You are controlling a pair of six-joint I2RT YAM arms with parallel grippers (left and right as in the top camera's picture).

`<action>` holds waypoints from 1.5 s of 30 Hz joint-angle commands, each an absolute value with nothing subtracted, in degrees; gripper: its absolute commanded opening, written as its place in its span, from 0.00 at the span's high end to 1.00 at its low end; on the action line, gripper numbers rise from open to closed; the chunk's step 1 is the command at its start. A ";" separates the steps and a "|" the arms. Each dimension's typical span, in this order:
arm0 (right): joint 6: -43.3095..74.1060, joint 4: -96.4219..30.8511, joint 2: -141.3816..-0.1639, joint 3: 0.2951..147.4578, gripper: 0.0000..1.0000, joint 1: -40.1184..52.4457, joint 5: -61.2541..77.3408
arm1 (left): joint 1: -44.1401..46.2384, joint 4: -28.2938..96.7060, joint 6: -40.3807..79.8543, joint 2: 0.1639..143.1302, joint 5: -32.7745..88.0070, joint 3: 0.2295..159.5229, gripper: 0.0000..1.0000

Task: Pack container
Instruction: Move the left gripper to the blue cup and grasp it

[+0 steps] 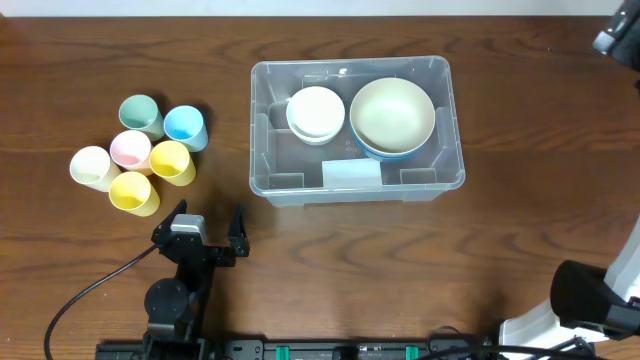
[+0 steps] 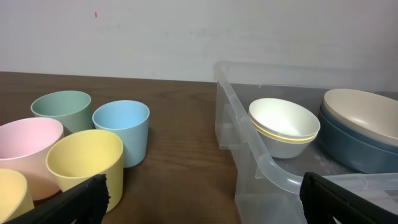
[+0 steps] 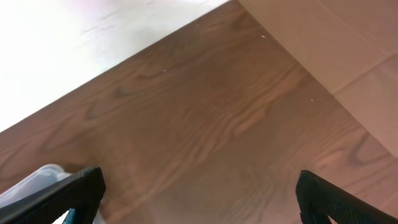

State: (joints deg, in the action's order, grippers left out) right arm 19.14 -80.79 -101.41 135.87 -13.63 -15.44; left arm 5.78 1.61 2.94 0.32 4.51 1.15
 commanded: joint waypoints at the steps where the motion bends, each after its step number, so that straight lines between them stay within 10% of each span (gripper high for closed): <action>1: 20.34 -80.82 -101.27 135.63 0.01 -14.81 -15.86 | 5.58 3.62 2.59 0.23 5.34 0.23 0.02; 14: 20.34 -80.82 -101.27 135.63 0.01 -14.96 -15.86 | 5.41 16.47 21.96 5.10 5.63 13.96 0.02; 30: 20.34 -80.82 -101.27 135.63 0.01 -14.94 -15.86 | 5.43 64.90 3.42 61.71 5.56 90.61 0.02; 45: 20.34 -80.82 -101.27 135.63 0.01 -14.94 -15.86 | 3.84 62.46 0.64 83.85 1.65 92.66 0.02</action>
State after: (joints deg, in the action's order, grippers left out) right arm 19.33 -80.82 -101.41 135.74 -14.61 -15.25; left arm 5.26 62.89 2.11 80.75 3.84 92.36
